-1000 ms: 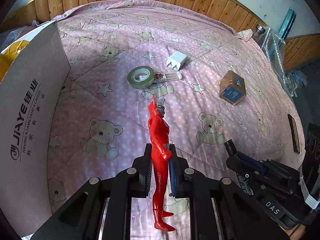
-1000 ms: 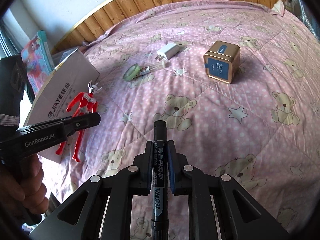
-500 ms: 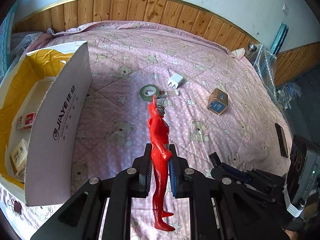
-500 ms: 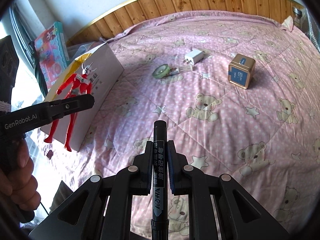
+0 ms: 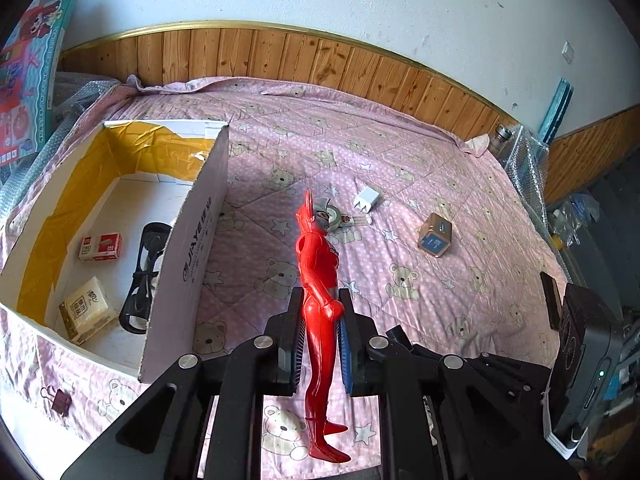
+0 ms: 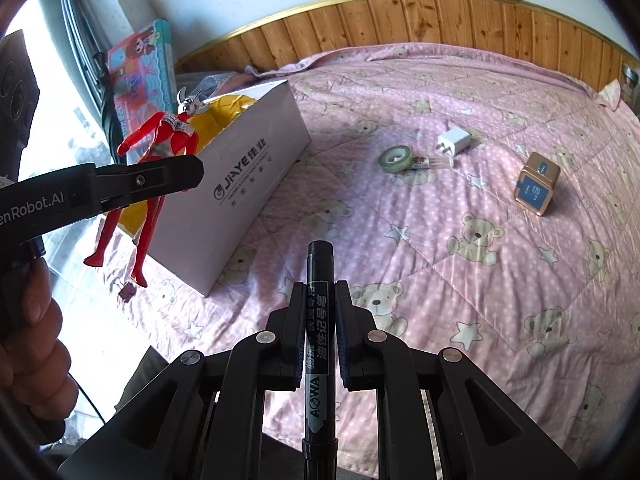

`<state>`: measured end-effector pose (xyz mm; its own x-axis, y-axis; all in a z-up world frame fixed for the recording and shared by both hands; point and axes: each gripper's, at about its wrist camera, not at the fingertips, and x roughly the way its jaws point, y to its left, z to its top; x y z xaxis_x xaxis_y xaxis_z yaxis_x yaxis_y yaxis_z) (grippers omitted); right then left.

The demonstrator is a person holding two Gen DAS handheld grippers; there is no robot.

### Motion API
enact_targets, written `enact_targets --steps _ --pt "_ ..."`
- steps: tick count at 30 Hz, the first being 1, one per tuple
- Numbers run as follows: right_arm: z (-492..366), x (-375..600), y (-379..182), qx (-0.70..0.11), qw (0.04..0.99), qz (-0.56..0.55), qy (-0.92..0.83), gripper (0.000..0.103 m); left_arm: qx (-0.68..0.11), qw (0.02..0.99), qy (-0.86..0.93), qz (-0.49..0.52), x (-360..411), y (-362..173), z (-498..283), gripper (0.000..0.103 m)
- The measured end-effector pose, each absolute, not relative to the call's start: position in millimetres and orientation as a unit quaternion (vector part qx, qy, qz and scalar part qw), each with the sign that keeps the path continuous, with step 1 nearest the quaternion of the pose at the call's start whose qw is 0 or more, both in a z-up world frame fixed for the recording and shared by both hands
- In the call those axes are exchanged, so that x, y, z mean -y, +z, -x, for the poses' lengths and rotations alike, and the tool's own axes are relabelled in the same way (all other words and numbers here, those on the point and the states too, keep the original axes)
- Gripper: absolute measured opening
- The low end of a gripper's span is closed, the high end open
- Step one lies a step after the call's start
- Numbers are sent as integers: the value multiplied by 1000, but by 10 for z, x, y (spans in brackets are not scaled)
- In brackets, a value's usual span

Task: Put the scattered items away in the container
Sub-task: 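Carry the red figure in the left gripper while the right carries the marker to the box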

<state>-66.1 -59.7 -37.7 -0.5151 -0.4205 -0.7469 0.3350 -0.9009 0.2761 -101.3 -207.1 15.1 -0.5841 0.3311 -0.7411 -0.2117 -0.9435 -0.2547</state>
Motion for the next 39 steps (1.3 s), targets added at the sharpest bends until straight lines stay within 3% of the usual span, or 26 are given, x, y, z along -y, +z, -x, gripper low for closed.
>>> enact_targets --steps 39 --pt "771 1838 334 -27 299 -396 -868 14 170 117 903 377 3370 462 933 15"
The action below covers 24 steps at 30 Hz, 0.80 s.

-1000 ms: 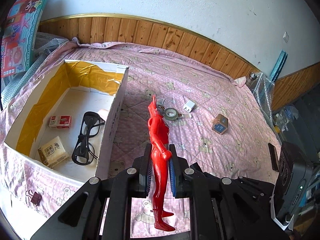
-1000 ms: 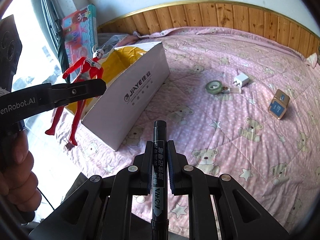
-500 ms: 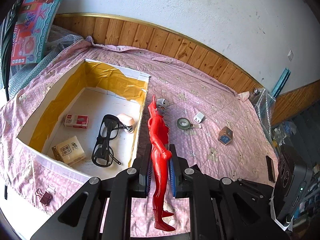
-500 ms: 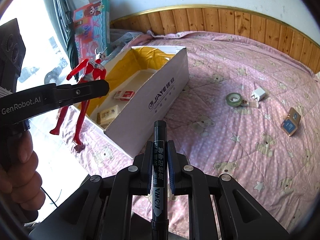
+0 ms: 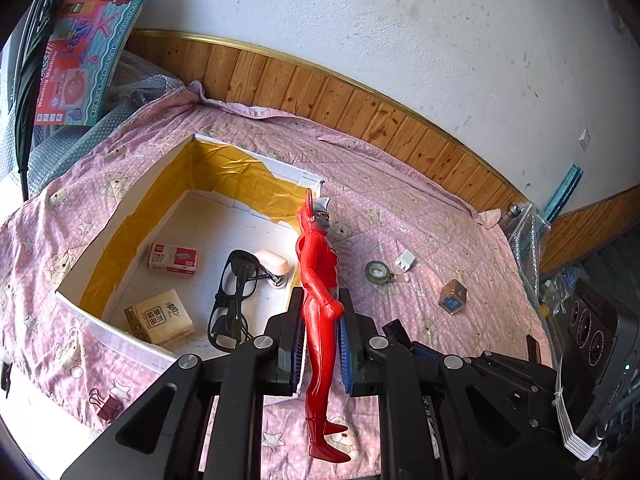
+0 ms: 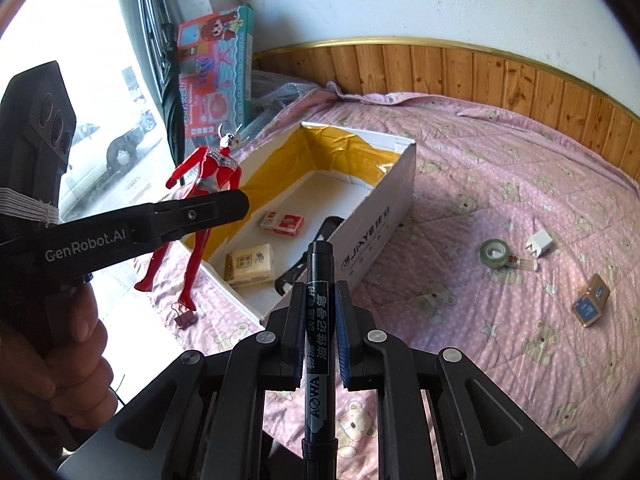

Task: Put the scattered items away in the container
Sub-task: 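Carry the red figure in the left gripper while the right carries the marker to the box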

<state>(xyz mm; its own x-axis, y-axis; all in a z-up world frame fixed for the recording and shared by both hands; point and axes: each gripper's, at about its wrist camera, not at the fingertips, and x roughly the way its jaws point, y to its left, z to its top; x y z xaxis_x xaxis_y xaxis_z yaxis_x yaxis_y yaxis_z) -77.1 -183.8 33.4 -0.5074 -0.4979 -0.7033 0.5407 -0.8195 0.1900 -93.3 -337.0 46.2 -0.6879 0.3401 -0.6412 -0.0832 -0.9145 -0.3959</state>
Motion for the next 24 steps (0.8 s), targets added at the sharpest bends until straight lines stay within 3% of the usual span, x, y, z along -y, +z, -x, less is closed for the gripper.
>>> enact_targets --steps 24 --pt "1318 2349 598 -39 357 -374 -855 14 216 48 904 367 4198 513 1422 15"
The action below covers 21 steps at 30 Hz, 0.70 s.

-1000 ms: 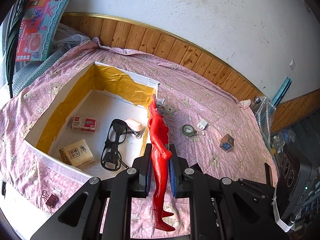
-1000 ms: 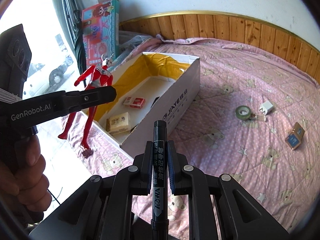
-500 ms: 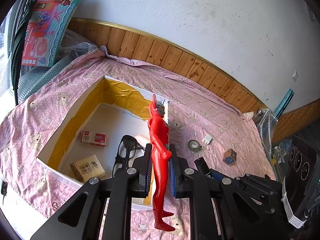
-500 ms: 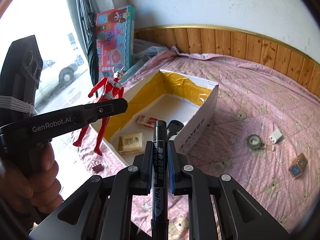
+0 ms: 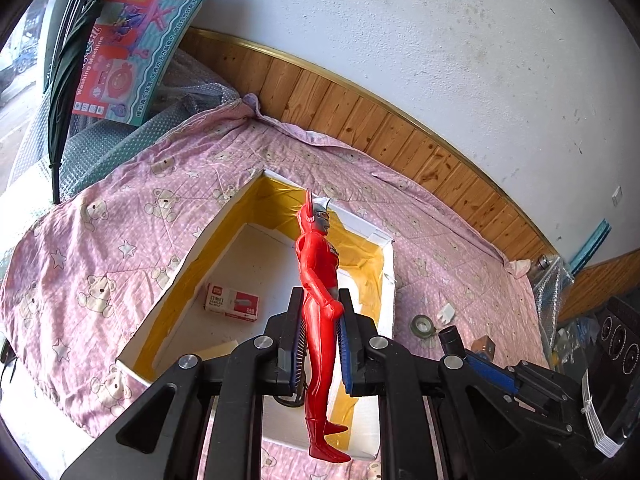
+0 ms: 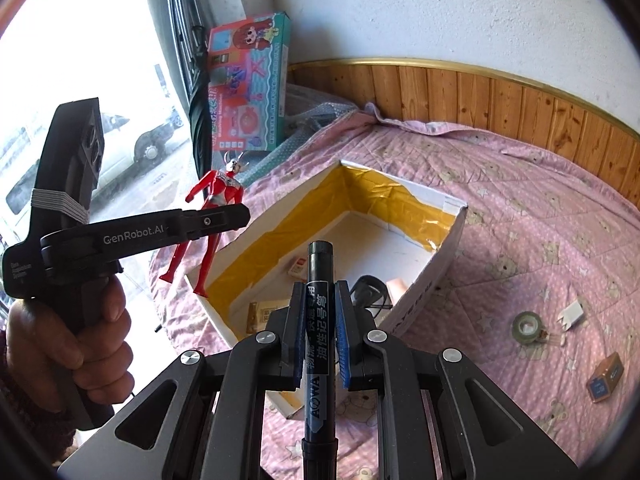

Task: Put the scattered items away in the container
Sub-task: 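Carry the red figure in the left gripper while the right carries the marker to the box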

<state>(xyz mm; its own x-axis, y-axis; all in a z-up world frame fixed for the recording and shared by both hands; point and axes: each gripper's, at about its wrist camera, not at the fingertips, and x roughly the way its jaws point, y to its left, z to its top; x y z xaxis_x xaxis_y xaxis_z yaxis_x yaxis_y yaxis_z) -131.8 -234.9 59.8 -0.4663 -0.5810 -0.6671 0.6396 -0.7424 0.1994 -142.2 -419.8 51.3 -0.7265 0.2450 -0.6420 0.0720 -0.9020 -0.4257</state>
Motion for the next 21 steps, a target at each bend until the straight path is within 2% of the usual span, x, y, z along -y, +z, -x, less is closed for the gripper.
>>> enact_targets --steps 12,21 --pt "1895 2572 528 -12 375 -402 -835 14 234 58 878 413 4221 300 1934 15" --pt "2335 2717 411 -20 367 -423 -828 14 200 46 873 442 4093 193 2259 15"
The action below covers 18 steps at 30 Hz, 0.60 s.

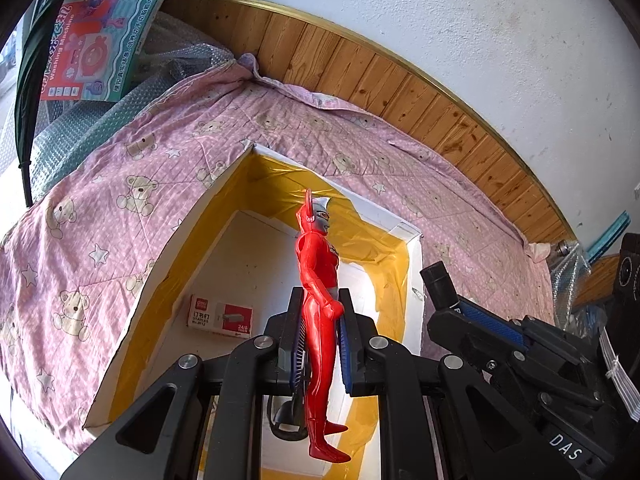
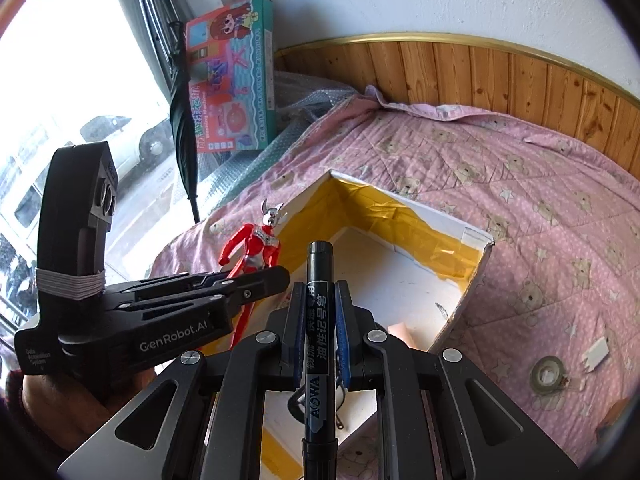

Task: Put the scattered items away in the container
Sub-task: 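Carry the red figure in the left gripper while the right carries the marker to the box, then lower the figure and marker into the box and open both grippers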

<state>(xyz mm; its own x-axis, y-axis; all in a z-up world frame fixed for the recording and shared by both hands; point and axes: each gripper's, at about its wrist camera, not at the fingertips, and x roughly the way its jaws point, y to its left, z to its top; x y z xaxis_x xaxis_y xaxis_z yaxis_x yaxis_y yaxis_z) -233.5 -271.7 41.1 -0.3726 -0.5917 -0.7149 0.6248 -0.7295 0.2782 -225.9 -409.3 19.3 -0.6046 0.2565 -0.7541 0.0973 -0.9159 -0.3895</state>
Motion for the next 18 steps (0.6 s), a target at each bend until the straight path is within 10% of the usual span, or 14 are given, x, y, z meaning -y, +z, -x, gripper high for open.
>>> enact_targets --steps 18 --pt "3000 3077 117 -124 340 -469 -806 14 169 27 855 490 3995 -82 2705 16"
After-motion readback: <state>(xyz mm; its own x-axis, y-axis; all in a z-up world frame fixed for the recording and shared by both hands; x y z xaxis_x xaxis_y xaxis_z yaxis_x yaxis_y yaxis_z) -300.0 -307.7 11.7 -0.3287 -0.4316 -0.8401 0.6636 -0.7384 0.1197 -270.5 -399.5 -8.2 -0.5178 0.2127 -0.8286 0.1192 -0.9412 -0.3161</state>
